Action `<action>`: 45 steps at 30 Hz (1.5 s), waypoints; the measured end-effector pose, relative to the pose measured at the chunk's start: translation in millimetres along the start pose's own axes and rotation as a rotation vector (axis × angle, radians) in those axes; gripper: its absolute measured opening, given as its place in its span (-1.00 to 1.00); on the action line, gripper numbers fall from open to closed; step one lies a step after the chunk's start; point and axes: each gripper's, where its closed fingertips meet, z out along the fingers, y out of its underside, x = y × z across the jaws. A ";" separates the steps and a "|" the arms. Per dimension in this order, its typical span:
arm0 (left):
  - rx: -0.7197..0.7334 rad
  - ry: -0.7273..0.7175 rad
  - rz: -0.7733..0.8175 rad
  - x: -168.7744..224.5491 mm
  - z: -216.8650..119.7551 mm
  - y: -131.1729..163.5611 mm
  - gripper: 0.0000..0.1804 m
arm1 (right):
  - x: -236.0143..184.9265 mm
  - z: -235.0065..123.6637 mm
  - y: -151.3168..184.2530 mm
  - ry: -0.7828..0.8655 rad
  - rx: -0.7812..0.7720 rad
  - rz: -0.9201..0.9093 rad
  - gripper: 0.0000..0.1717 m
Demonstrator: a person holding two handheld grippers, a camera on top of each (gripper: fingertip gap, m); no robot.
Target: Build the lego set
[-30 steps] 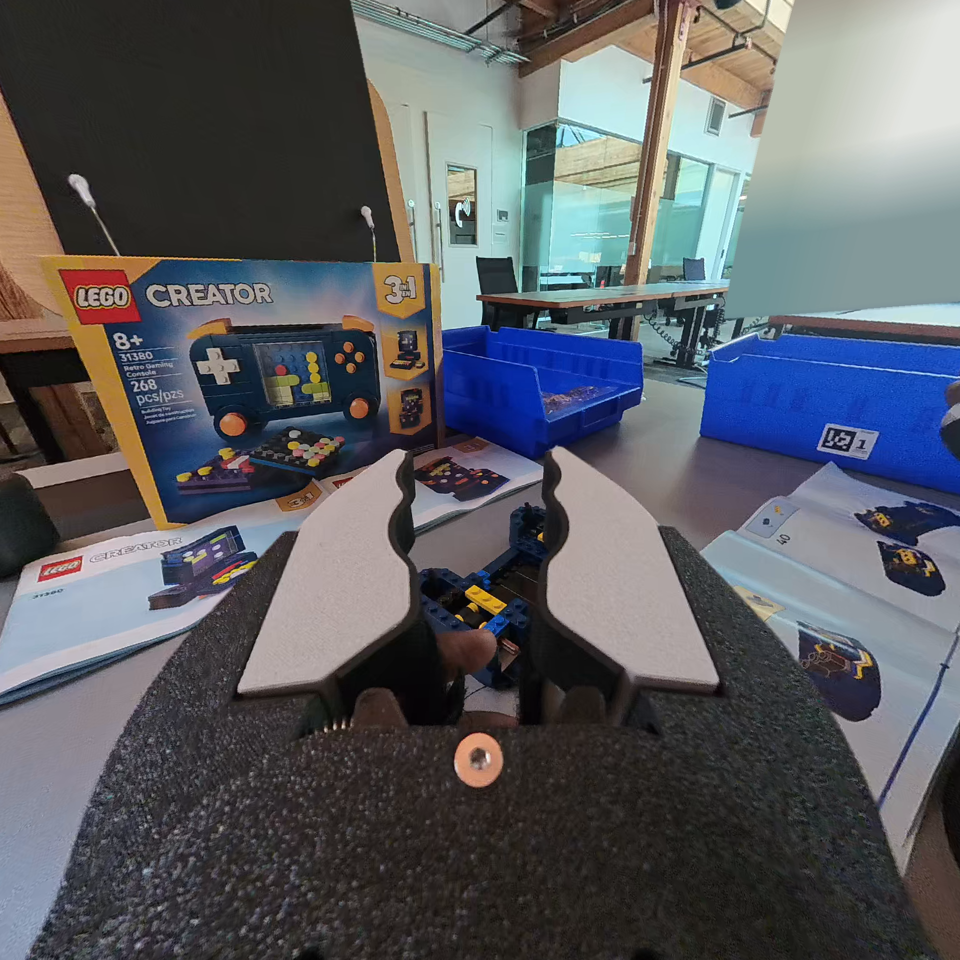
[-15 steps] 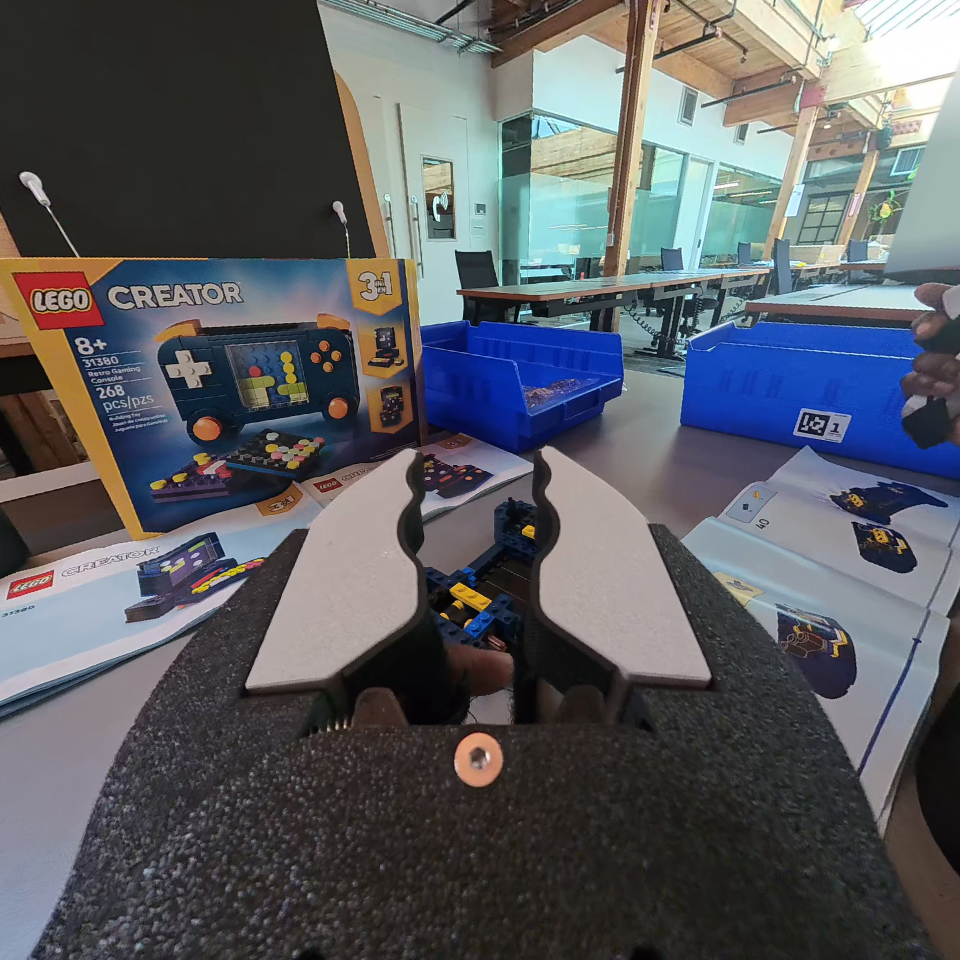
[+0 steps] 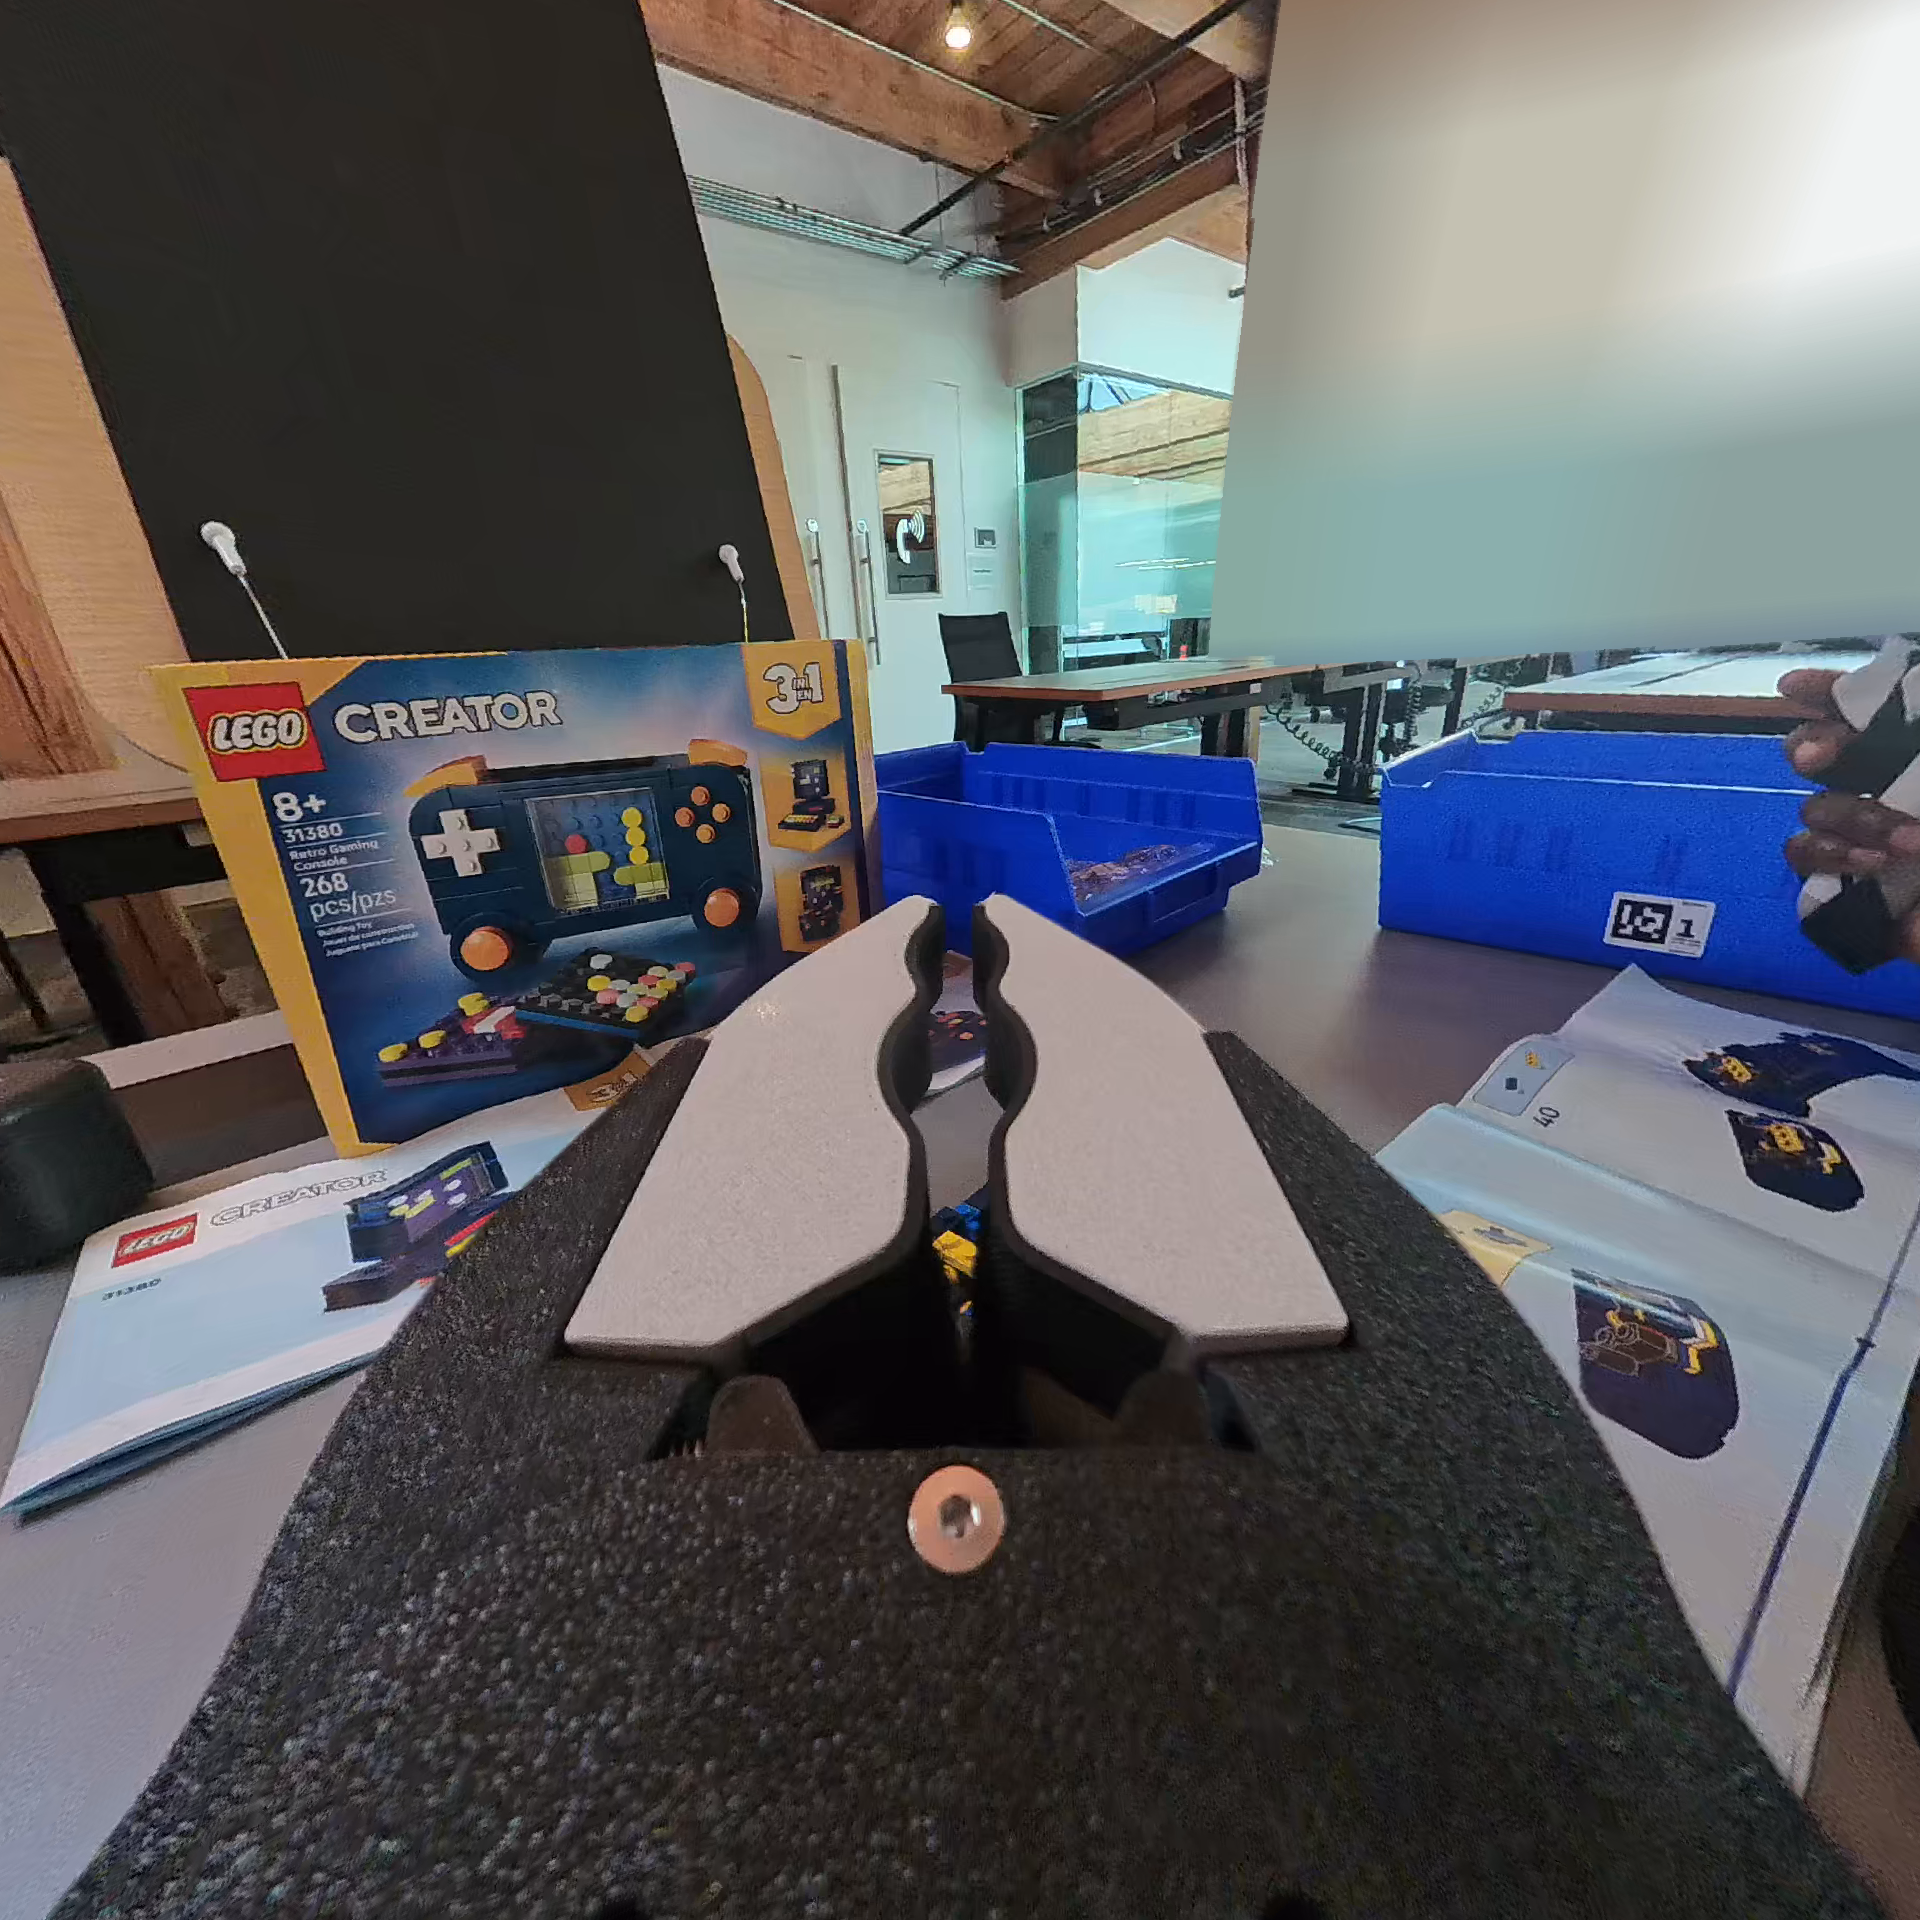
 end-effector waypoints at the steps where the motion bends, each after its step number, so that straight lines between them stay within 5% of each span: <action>1: -0.004 0.002 0.008 0.5 0.2 0.4 -0.96 | -0.1 0.1 0.5 -0.001 -0.002 0.001 -0.57; 13: -0.039 -0.003 0.003 -0.9 2.1 7.2 -0.92 | -3.7 1.2 4.9 -0.020 -0.025 -0.003 -0.65; 18: -0.056 0.007 0.000 0.5 3.1 10.3 -0.92 | -14.1 1.9 11.4 -0.083 -0.066 -0.035 -1.00; 29: -0.081 0.030 0.019 5.0 5.0 15.5 -0.92 | -3.5 -7.4 -6.8 -0.020 -0.103 -0.124 -1.00; 31: -0.102 0.037 0.042 7.1 5.9 19.5 -0.91 | -4.0 -15.4 5.5 -0.033 -0.283 -0.065 -0.98; 33: -0.115 0.047 0.070 10.2 6.9 22.3 -0.89 | -9.4 -40.5 42.7 -0.080 -0.651 0.022 -0.76; 35: -0.119 0.056 0.096 13.6 8.0 23.6 -0.89 | -18.9 -90.8 82.0 -0.124 -1.081 0.098 -0.40; 37: -0.126 0.063 0.118 16.2 8.9 25.2 -0.89 | -12.9 -139.1 105.0 -0.069 -1.368 0.044 -0.33; 42: -0.138 0.049 0.157 15.3 9.4 28.2 -0.88 | -2.4 -166.7 133.1 0.043 -1.543 0.008 -0.24; 45: -0.146 0.041 0.181 14.5 9.4 30.1 -0.87 | 9.2 -165.7 134.6 0.127 -1.528 -0.049 -0.61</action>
